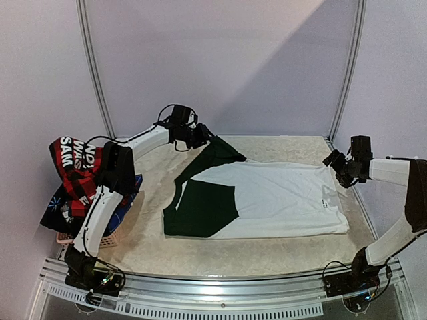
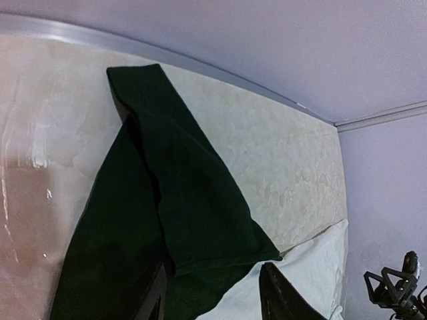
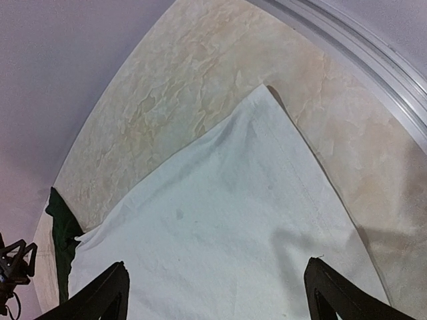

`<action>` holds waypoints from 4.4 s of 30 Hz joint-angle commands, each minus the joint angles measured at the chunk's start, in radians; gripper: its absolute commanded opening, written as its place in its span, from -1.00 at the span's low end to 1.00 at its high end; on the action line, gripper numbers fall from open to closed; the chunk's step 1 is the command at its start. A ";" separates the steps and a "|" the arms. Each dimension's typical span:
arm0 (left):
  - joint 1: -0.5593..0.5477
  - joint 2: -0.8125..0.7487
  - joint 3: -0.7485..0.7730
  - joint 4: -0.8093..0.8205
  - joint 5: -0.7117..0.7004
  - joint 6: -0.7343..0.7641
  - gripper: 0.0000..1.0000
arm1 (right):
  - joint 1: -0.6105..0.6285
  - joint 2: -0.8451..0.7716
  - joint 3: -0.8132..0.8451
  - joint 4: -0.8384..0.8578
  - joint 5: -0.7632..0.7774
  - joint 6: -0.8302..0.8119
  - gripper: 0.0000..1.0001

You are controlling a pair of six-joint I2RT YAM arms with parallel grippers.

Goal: Fold and stack the mixed laundry pile
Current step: Adjust the 1/3-folded T-shirt at the center of the board.

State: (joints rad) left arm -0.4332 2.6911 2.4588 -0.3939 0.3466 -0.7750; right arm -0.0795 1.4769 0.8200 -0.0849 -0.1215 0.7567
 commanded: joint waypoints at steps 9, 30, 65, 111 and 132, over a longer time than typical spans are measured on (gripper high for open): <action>-0.041 0.089 0.084 -0.094 -0.065 -0.081 -0.10 | 0.003 0.132 0.058 0.053 -0.064 -0.011 0.83; -0.087 -0.188 -0.100 -0.196 -0.214 0.189 -0.19 | 0.100 0.112 0.099 0.017 -0.009 -0.083 0.82; -0.188 -0.302 -0.463 -0.466 -0.610 0.352 -0.27 | 0.333 0.235 0.234 -0.174 0.149 -0.230 0.37; -0.422 -0.733 -0.994 -0.344 -0.830 0.222 -0.09 | 0.471 -0.020 -0.092 -0.299 0.203 -0.023 -0.25; -0.270 -0.300 -0.450 -0.425 -0.621 0.379 -0.19 | 0.465 -0.055 0.013 -0.332 0.372 -0.054 0.08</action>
State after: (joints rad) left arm -0.7162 2.3669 1.9675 -0.7921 -0.3077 -0.4221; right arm 0.3855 1.4120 0.8101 -0.4046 0.2134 0.7166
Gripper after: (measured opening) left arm 0.413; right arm 0.539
